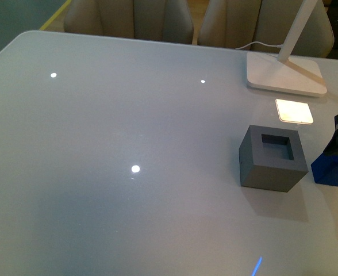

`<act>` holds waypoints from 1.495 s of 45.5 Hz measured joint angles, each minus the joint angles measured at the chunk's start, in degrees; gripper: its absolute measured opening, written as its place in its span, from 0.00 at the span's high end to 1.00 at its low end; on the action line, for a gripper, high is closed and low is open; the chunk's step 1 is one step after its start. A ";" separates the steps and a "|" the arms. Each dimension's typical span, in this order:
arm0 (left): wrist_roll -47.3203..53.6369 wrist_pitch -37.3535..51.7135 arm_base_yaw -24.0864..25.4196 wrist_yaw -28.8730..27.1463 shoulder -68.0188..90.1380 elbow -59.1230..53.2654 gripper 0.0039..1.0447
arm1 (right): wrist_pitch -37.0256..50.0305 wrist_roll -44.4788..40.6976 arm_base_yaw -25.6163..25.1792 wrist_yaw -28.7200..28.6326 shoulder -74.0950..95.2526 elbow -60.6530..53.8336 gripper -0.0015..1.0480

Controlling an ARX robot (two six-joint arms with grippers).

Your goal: Insert blue part into gray base

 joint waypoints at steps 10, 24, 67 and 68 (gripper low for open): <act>-0.02 0.00 0.00 0.00 0.00 0.00 0.07 | -0.37 -0.04 0.96 0.74 1.97 1.27 0.09; 0.00 0.00 0.00 0.00 -0.02 0.00 0.07 | -1.75 -1.95 1.49 2.29 2.49 2.80 0.57; 0.00 0.00 0.00 0.00 0.00 0.00 0.07 | -13.22 0.92 9.14 -0.85 -18.01 1.55 0.58; 0.00 0.00 0.00 0.00 0.00 0.00 0.07 | -13.33 1.14 9.70 -0.59 -18.01 1.55 0.58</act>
